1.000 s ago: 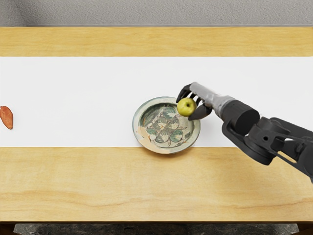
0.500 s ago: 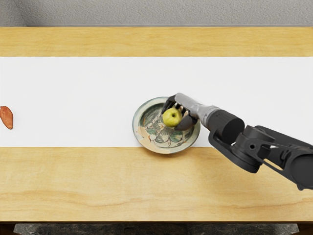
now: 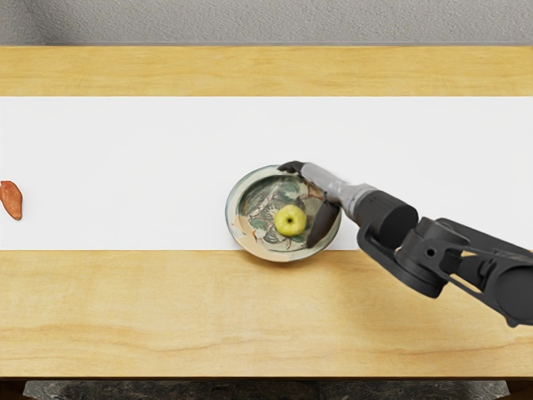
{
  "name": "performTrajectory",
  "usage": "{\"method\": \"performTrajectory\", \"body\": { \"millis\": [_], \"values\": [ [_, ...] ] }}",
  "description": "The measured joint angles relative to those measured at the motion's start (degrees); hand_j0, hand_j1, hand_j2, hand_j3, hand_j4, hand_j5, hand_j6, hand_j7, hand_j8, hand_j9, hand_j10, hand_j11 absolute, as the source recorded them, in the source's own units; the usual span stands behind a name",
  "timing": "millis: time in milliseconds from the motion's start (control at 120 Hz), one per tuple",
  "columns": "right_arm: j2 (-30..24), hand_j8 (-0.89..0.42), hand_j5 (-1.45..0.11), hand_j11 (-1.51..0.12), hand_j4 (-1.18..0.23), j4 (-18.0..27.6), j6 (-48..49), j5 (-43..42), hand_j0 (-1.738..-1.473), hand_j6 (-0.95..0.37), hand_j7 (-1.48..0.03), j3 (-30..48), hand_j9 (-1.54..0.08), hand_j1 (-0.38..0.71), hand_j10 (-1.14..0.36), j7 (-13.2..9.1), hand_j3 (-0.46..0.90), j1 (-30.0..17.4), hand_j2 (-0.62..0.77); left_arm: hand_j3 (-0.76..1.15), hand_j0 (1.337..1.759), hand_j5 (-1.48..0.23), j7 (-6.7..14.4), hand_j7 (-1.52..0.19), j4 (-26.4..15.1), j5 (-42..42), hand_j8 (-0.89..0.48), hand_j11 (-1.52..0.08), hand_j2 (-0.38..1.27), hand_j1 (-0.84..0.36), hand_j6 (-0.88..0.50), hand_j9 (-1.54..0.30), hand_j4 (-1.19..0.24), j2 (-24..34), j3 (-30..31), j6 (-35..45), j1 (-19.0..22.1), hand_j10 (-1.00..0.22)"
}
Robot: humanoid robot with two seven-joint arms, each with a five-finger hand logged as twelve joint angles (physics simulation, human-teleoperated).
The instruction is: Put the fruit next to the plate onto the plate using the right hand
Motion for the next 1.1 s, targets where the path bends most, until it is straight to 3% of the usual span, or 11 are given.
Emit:
{"method": "performTrajectory", "body": {
  "millis": [283, 417, 675, 825, 1100],
  "values": [
    [-0.5, -0.03, -0.05, -0.05, -0.04, 0.4, 2.9, 3.0, -1.658, -0.03, -0.05, 5.8, -0.05, -0.31, -0.04, 0.0, 0.0, 0.3, 0.0, 0.0, 1.658, -0.01, 0.0, -0.01, 0.0, 0.0, -0.01, -0.01, 0.0, 0.34, -0.01, -0.01, -0.01, 0.0, 0.0, 0.0, 0.0, -0.01],
    [-4.2, -0.02, -0.03, -0.03, -0.02, 0.2, 11.3, 13.2, -1.658, -0.02, -0.03, 13.0, -0.03, -0.33, -0.02, 0.0, 0.0, 0.0, 0.0, 0.0, 1.658, -0.01, 0.0, -0.01, 0.0, 0.0, -0.01, -0.01, 0.0, 0.34, -0.01, -0.01, -0.01, 0.0, 0.0, 0.0, 0.0, -0.01],
    [-18.5, -0.01, -0.01, -0.01, -0.01, -1.2, 35.9, 41.5, -1.658, -0.01, -0.01, 25.5, -0.01, -0.34, -0.01, 0.0, 0.0, 0.3, 0.0, 0.0, 1.658, -0.01, 0.0, -0.01, 0.0, 0.0, -0.01, -0.01, 0.0, 0.34, -0.01, -0.01, -0.01, 0.0, 0.0, 0.0, 0.1, -0.01],
    [-23.7, 0.0, 0.0, 0.0, 0.0, -1.7, 40.3, 49.5, -1.658, 0.0, 0.0, 27.9, 0.0, -0.35, 0.0, 0.0, 0.0, 1.7, 0.0, 0.0, 1.658, -0.01, 0.0, -0.01, 0.0, 0.0, -0.01, -0.01, 0.0, 0.34, -0.01, -0.01, -0.01, 0.0, 0.0, 0.0, 0.1, -0.01],
    [-27.5, 0.0, 0.0, 0.0, 0.0, -2.2, 41.6, 55.1, -1.658, 0.0, 0.0, 28.6, 0.0, -0.35, 0.0, 0.0, 0.0, 3.4, 0.0, 0.0, 1.658, -0.01, 0.1, -0.01, 0.0, 0.1, -0.01, -0.01, 0.0, 0.34, -0.01, -0.01, -0.01, 0.0, 0.1, 0.0, 0.0, -0.01]
  ]
}}
